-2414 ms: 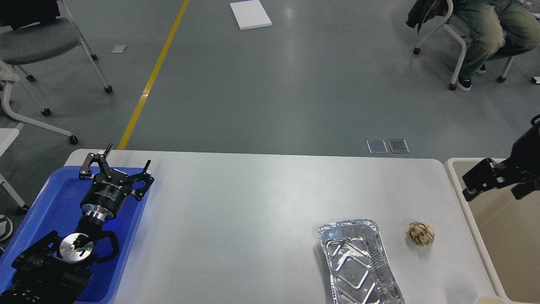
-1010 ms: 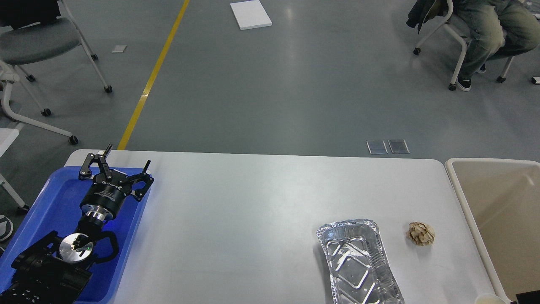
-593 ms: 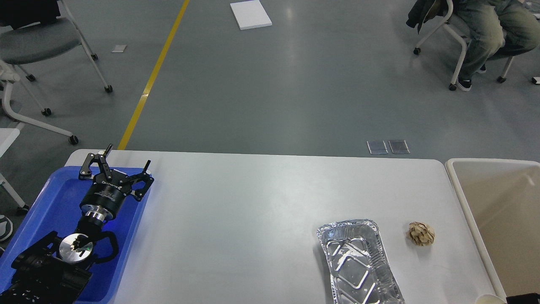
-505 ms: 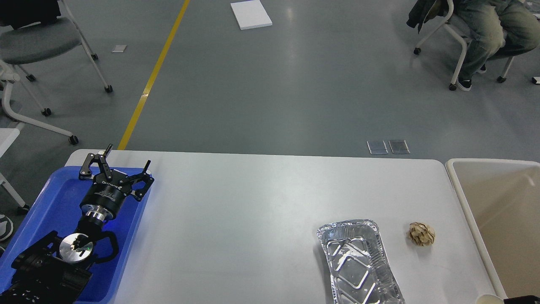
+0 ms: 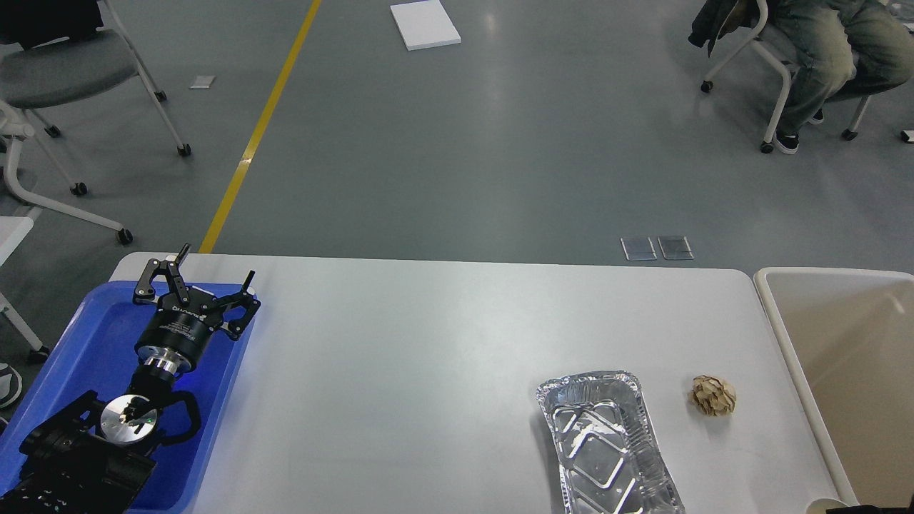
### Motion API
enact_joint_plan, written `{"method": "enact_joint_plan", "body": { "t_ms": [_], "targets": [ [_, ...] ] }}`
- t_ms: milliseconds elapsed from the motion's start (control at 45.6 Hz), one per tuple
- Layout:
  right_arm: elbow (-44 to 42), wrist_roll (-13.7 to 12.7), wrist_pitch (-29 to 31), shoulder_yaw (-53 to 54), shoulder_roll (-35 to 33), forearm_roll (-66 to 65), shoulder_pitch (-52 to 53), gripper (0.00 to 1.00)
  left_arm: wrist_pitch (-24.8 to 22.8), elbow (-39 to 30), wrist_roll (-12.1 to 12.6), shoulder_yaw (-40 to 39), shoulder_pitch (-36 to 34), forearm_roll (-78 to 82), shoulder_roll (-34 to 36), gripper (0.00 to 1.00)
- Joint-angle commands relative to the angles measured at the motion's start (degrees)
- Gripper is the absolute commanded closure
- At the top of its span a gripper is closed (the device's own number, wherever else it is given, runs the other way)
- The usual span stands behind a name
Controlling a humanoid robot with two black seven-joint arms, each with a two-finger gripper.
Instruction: Tidy desktop
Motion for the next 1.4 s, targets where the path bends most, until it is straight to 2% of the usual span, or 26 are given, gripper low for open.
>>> {"method": "enact_joint_plan", "body": {
  "t_ms": [0, 110, 154, 176, 680, 834, 944, 1075, 1383],
  "targets": [
    [-0.71, 0.63, -1.51, 1.33, 1.35, -4.6, -2.26, 0.44, 0.0, 0.0, 0.01, -0.01, 0.0, 0.0, 0.0, 0.0],
    [-0.54, 0.72, -1.51, 1.07, 0.73, -5.04, -2.35, 0.79, 0.0, 0.0, 0.01, -0.01, 0.0, 0.0, 0.0, 0.0],
    [-0.45, 0.72, -1.42, 0.98, 0.56, -5.13, -2.26, 0.98, 0.0, 0.0, 0.01, -0.01, 0.0, 0.08, 0.0, 0.0],
    [-0.45, 0.72, -1.42, 0.98, 0.55, -5.13, -2.17, 1.0, 0.0, 0.0, 0.09, -0.01, 0.0, 0.0, 0.0, 0.0],
    [-0.27, 0.72, -0.63, 0.8, -2.34, -5.83, -0.94, 1.0, 0.0, 0.0, 0.09, 0.08, 0.0, 0.08, 0.0, 0.0],
    [3.59, 0.72, 0.51, 0.63, -5.68, -5.83, 1.86, 1.0, 0.0, 0.0, 0.18, 0.08, 0.0, 0.08, 0.0, 0.0],
    [7.54, 0.72, 5.86, 0.71, -8.84, -5.92, 8.36, 1.0, 0.0, 0.0, 0.18, 0.08, 0.0, 0.08, 0.0, 0.0],
    [12.21, 0.72, 15.09, 0.8, -13.15, -6.01, 18.46, 1.0, 0.0, 0.0, 0.18, 0.07, 0.0, 0.08, 0.0, 0.0],
    [13.26, 0.02, 33.37, 0.71, -13.16, -6.18, 40.61, 1.0, 0.0, 0.0, 0.18, -0.01, 0.0, 0.08, 0.0, 0.0]
  ]
}}
